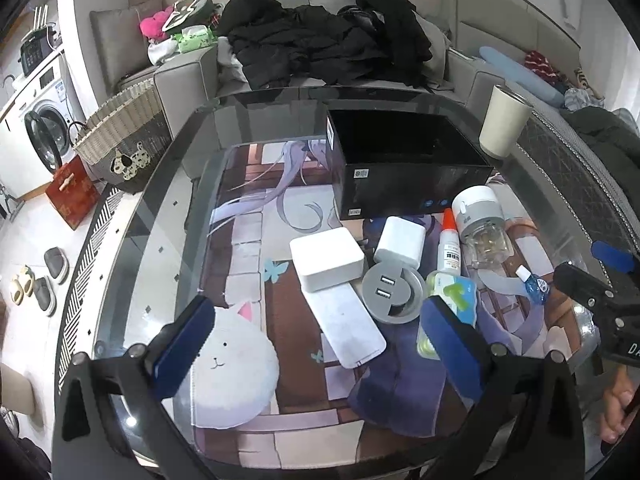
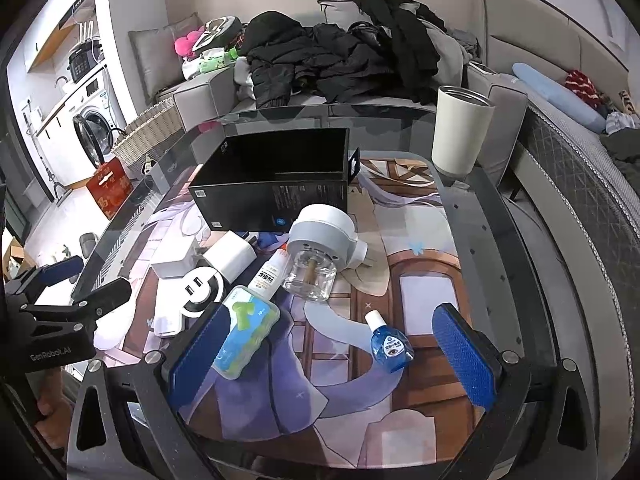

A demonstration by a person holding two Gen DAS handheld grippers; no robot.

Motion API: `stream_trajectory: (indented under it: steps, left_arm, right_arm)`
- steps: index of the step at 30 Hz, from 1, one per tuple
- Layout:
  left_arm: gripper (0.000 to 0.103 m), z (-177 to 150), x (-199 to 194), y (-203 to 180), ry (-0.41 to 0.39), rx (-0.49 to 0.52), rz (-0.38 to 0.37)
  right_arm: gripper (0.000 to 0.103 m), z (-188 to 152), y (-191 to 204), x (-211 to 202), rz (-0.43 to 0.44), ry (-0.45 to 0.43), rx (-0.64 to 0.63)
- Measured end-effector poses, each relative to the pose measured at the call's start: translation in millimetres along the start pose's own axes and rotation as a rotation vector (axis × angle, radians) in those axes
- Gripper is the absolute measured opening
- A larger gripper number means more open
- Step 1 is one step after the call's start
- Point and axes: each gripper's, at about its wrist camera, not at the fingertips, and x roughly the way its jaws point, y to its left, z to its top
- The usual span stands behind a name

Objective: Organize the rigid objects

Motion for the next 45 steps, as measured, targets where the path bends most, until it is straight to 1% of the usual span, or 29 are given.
stream_trajectory:
  steps: [6, 20, 34, 45]
  left_arm:
    - [0.103, -0.1, -0.1, 0.9, 0.001, 0.000, 0.000]
    - [0.103, 0.4, -4.9, 5.3, -0.001, -0.020, -0.040]
    - [0.103, -1.0, -1.1, 2.9, 0.015, -0.009, -0.025]
    - [0.103, -1.5, 0.9, 4.8, 0.025, -0.013, -0.024]
  right_arm:
    - [0.103, 0.5, 0.2, -0.6, -0.001, -0.002, -0.002]
    - [0.103, 2.8, 3.0, 0.1, -0.006, -0.006, -0.004]
    - [0.103, 2.4, 0.3, -1.5, -0.006, -0.025, 0.002]
    - [0.103, 1.6, 0.4, 0.1, -0.004, -0.012, 0.007]
